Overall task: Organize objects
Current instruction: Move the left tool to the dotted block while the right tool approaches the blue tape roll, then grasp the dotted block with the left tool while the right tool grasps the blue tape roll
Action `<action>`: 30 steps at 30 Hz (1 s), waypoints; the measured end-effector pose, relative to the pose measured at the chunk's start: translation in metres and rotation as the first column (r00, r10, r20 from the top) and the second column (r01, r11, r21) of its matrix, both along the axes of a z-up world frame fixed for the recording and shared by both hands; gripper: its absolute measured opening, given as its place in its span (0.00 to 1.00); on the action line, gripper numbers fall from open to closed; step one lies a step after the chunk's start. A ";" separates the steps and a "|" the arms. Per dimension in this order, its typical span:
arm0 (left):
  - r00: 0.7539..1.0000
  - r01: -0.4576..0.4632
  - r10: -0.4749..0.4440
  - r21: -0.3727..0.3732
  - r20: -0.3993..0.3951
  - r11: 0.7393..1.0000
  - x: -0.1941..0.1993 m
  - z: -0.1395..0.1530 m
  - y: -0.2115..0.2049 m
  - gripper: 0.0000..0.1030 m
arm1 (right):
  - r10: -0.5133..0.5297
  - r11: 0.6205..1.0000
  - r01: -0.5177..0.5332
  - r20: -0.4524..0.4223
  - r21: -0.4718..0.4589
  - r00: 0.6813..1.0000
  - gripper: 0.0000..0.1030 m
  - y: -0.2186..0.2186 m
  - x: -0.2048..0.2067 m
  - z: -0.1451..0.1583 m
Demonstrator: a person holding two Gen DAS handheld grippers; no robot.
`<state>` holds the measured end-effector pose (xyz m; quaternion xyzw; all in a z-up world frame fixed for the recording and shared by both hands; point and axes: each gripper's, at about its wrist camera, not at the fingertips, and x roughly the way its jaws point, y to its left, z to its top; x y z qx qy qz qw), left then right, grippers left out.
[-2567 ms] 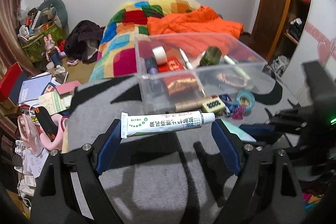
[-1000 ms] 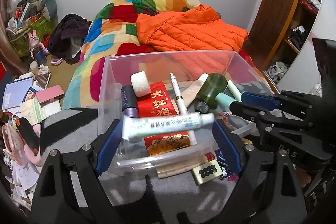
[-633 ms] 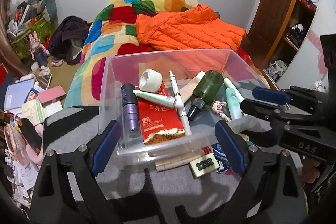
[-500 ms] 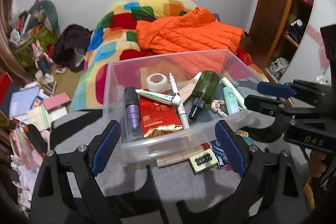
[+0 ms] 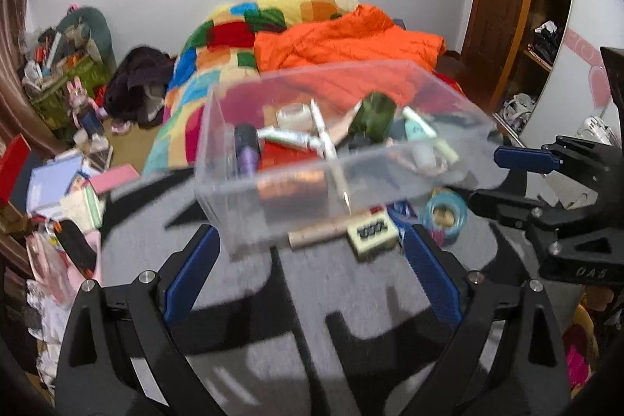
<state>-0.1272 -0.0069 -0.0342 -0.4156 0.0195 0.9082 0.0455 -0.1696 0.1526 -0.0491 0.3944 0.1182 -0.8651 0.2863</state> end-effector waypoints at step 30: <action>0.979 0.084 -0.103 0.109 0.176 0.990 -0.034 -0.045 0.037 0.41 | 0.030 0.998 -0.031 0.026 0.049 0.999 0.35 -0.010 0.005 -0.041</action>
